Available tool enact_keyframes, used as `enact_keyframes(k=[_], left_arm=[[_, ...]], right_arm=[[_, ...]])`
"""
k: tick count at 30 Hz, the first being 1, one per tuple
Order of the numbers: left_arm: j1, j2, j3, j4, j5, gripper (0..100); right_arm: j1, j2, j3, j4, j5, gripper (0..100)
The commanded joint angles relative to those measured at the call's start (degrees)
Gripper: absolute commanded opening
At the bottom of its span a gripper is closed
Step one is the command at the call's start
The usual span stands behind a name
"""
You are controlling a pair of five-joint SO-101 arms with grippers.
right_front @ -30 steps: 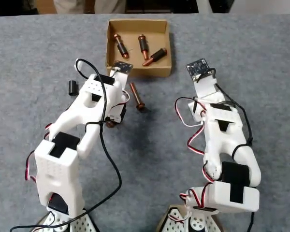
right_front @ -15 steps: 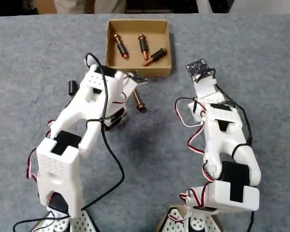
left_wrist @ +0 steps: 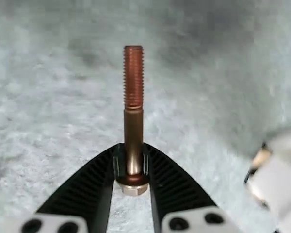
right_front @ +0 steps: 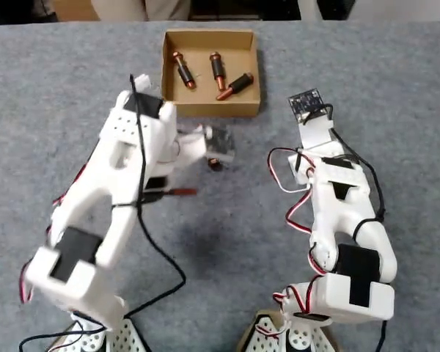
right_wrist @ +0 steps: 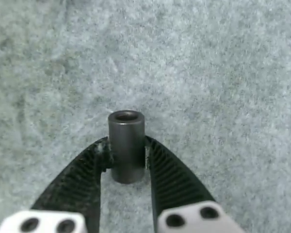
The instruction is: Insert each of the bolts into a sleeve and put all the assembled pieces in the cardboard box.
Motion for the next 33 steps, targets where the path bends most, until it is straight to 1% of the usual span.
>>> enact_keyframes(k=[1,4,7,11,15,23,27,29,31,33], left_arm=[[0.70,-5.76,6.68,-0.53,-10.11,2],[0.09,-5.67,9.85,-3.69,-16.97,2],[-1.23,-5.58,11.96,-7.47,-21.71,2],[-2.64,-5.58,16.44,-14.95,-26.81,2],[-3.96,-5.58,18.55,-20.48,-27.43,4],[-8.70,-6.02,18.46,-21.36,-26.90,19],[-10.37,-5.76,16.09,-21.36,-19.69,20],[-10.29,-6.02,14.07,-20.92,-14.15,20],[-9.76,-6.11,12.04,-20.84,-6.07,20],[-8.62,-6.20,9.14,-20.48,5.89,20]], right_arm=[[1.01,-0.13,-3.21,-0.18,-0.62,0.1],[0.66,0.40,-2.95,-2.37,-0.62,0.1],[0.57,3.30,-4.70,-3.78,-0.62,0.2],[0.57,7.34,-10.07,1.05,-0.62,0.2],[0.13,10.33,-14.37,5.27,-0.62,0.2],[0.04,11.03,-15.43,6.42,-0.62,0.2],[0.04,11.03,-15.43,6.42,-0.62,0.2],[0.04,11.03,-15.34,6.51,-0.62,0.1],[0.04,11.03,-15.34,6.51,-0.62,0.1],[0.04,11.03,-15.43,7.30,-0.62,0.1]])
